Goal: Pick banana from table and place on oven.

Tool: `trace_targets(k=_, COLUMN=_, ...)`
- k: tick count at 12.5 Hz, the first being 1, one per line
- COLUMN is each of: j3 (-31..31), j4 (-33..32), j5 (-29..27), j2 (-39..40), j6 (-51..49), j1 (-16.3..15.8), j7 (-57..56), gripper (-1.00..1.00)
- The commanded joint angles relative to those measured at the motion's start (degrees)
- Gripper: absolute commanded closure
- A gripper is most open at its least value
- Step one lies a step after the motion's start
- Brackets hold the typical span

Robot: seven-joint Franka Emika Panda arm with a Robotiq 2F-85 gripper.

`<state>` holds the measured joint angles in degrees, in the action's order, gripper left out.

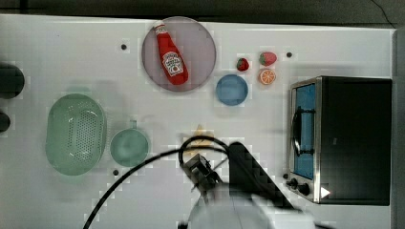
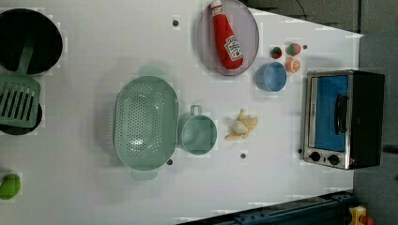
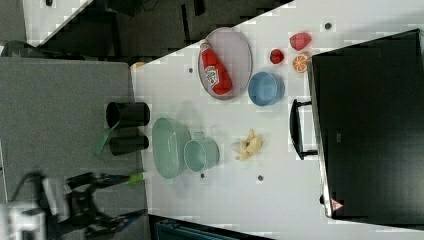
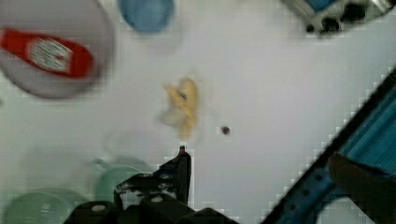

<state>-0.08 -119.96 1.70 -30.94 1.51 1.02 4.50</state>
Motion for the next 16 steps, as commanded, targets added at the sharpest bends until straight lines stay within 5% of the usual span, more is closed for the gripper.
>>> trace_targets(k=1, j3=0.7, j4=-0.1, j5=-1.0, j2=5.3, j6=0.6, j1=0.6, j7=-1.4, gripper=-1.00)
trace_targets(k=9, j3=1.4, j4=-5.2, j5=-1.0, j2=24.1, j6=21.2, j1=0.6, j7=-1.4, gripper=-1.00)
trace_targets(k=16, j3=1.4, j4=-16.5, j5=-1.0, j2=36.1, j6=47.1, j1=0.5, j7=1.0, gripper=-1.00)
